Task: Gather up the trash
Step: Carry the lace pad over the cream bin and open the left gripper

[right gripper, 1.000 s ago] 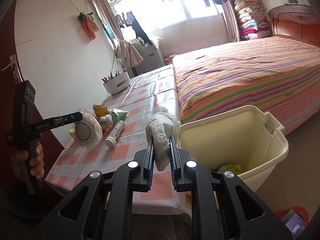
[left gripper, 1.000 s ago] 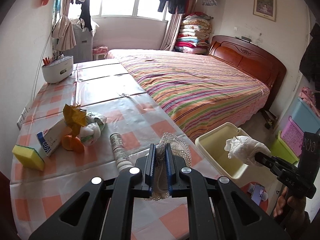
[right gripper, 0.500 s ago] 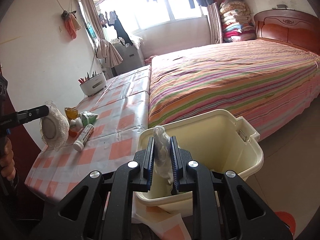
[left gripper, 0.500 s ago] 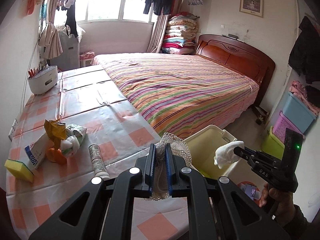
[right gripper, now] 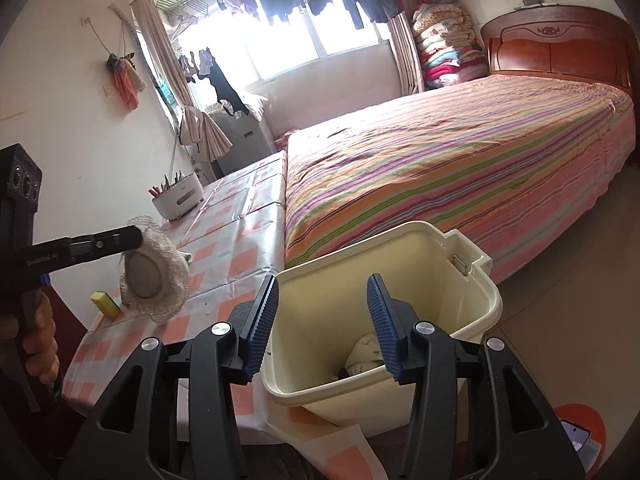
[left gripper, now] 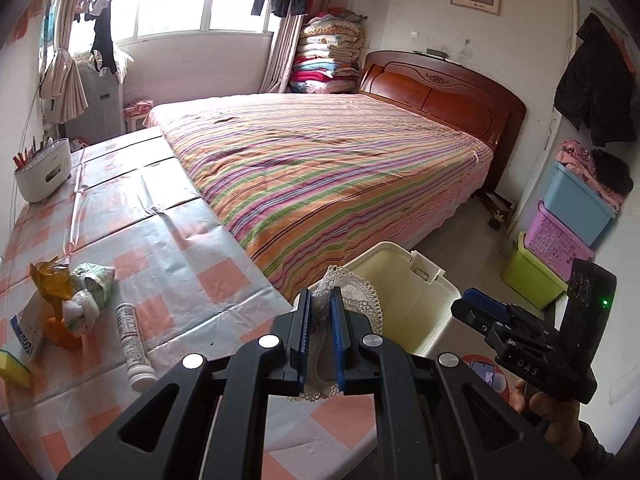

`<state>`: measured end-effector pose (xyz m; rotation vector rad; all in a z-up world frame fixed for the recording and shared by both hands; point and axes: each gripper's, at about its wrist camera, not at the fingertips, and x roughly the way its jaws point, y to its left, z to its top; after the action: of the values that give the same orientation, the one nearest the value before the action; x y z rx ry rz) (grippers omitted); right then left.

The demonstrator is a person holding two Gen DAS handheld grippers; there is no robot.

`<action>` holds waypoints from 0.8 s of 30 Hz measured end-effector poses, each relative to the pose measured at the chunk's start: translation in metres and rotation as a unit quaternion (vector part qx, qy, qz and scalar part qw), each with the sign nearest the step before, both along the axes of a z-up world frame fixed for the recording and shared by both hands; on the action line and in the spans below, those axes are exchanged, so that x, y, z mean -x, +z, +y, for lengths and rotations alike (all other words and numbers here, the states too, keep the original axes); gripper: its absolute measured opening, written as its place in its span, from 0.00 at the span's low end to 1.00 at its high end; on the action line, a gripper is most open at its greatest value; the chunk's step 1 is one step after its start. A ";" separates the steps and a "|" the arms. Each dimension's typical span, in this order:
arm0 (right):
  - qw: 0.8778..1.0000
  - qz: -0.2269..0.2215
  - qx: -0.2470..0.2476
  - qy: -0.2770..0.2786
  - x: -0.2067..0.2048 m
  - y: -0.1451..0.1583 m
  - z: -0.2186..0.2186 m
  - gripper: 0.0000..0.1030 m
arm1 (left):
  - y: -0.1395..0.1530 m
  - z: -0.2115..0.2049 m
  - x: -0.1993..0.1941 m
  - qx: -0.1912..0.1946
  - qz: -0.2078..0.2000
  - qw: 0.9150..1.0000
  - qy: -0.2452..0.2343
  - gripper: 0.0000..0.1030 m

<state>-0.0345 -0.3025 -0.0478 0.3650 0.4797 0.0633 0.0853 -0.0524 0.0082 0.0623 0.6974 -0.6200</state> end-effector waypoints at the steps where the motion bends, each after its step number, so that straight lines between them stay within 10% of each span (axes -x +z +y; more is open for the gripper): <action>1: 1.000 -0.002 -0.002 -0.003 0.005 0.001 -0.001 0.46 | -0.002 -0.007 -0.002 -0.001 0.005 1.000 -0.008 0.09; 16: 0.999 -0.015 -0.016 -0.037 0.055 0.004 -0.013 0.51 | -0.038 -0.106 -0.029 -0.017 0.046 0.996 -0.072 0.14; 18: 0.999 -0.016 -0.016 -0.040 0.058 0.005 -0.013 0.51 | -0.039 -0.110 -0.030 -0.019 0.049 0.996 -0.071 0.29; 20: 0.999 -0.016 -0.019 -0.039 0.059 0.005 -0.014 0.52 | -0.035 -0.106 -0.026 -0.011 0.031 0.998 -0.053 0.71; 24: 0.999 -0.020 -0.024 -0.031 0.058 0.007 -0.009 0.65 | -0.023 -0.086 -0.014 0.004 -0.004 1.000 -0.025 0.75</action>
<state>-0.0927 -0.3114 -0.0409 0.4252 0.4286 0.0224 0.0995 -0.1386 -0.0152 0.0759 0.6868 -0.6705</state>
